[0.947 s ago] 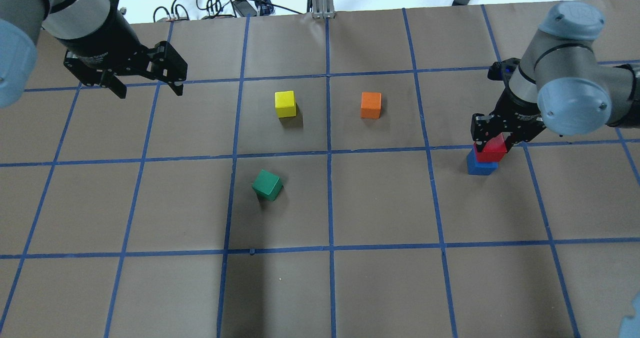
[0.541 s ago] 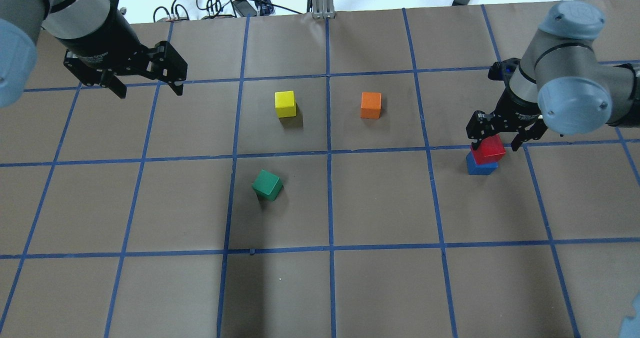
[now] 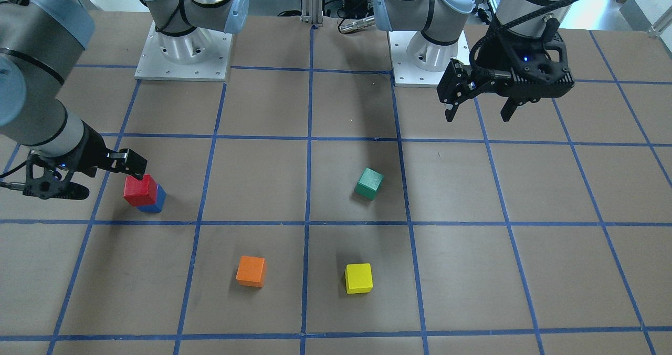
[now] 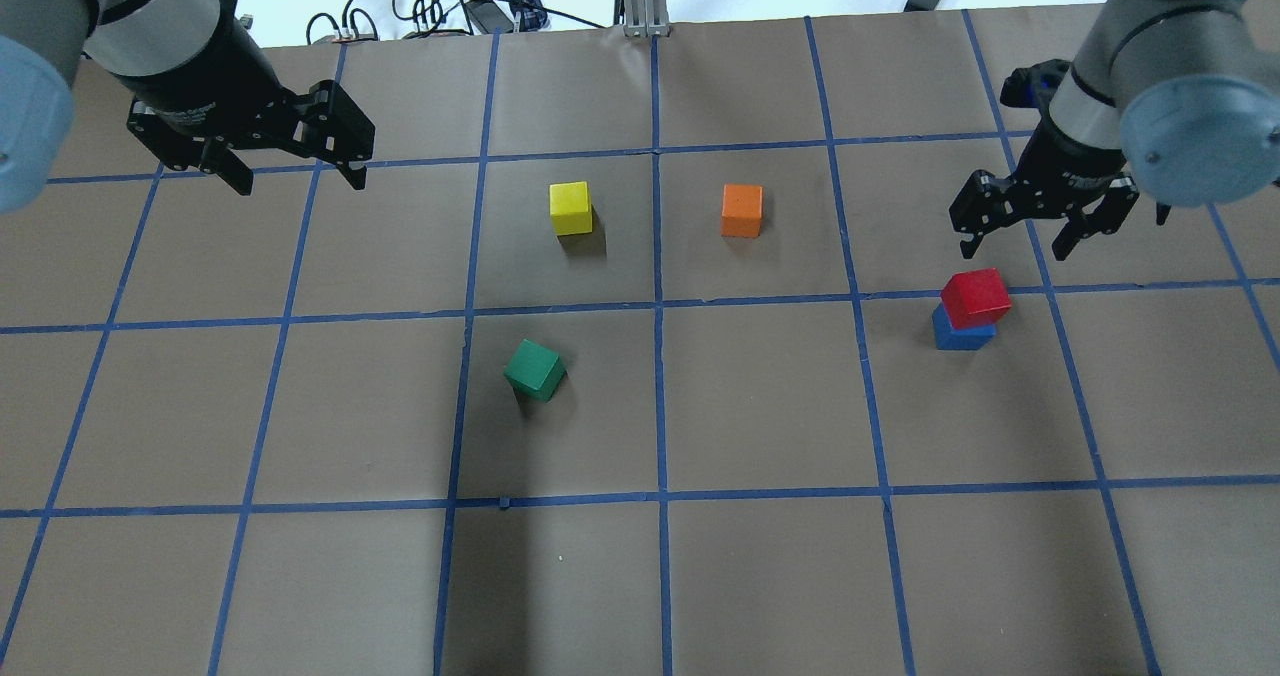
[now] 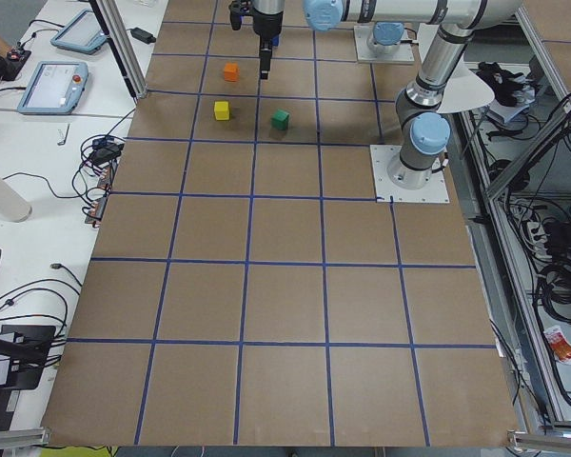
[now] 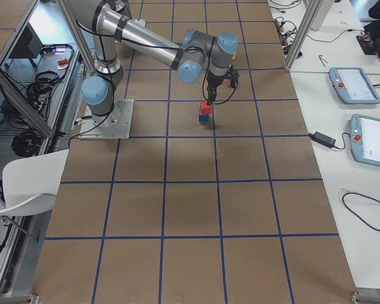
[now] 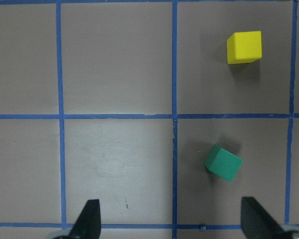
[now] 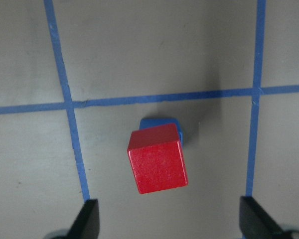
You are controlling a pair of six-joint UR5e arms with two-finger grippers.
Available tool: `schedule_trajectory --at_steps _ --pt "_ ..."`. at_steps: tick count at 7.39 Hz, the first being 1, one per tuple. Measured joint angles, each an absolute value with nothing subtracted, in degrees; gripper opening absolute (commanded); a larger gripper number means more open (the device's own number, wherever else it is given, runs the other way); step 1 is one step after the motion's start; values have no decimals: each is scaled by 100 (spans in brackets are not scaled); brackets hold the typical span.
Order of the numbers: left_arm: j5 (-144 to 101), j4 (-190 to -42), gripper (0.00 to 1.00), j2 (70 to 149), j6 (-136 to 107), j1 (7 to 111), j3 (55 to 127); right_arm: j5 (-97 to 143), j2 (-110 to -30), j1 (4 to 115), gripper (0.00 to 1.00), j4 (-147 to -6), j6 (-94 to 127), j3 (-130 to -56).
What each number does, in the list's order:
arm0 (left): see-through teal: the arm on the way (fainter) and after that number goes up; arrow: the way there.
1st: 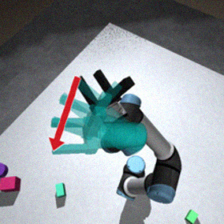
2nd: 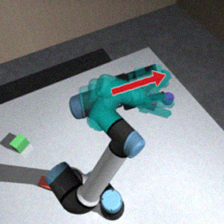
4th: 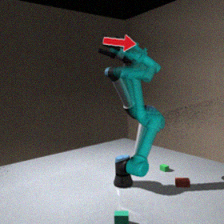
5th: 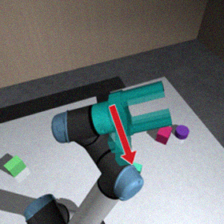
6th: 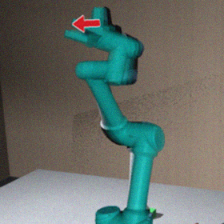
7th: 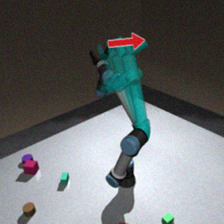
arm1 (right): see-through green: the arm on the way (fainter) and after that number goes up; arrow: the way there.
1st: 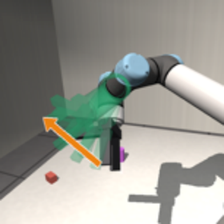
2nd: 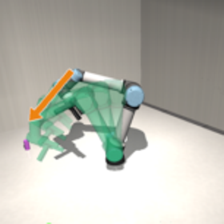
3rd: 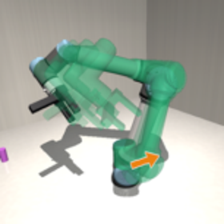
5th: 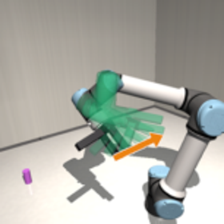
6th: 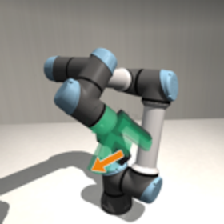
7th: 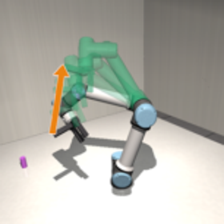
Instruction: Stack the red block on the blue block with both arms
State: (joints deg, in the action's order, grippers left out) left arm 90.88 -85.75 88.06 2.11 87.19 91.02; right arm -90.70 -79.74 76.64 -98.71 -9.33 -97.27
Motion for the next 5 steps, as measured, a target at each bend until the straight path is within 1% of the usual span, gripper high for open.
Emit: schedule_trajectory --at_steps 2,3,4,5 --pt "9088 -8578 100 8807 211 8719 9106 -9063 -8021 7823 100 -8604 -819 -8602" --pt "9088 -8578 100 8807 211 8719 9104 -9062 -8028 8027 100 -8229 -606 -8209" --pt "9088 -8578 100 8806 213 8711 9088 -9062 -8041 8328 100 -8059 -228 -7997" --pt "9088 -8578 100 8815 215 8701 9070 -9060 -8051 8612 100 -8007 91 -7935"
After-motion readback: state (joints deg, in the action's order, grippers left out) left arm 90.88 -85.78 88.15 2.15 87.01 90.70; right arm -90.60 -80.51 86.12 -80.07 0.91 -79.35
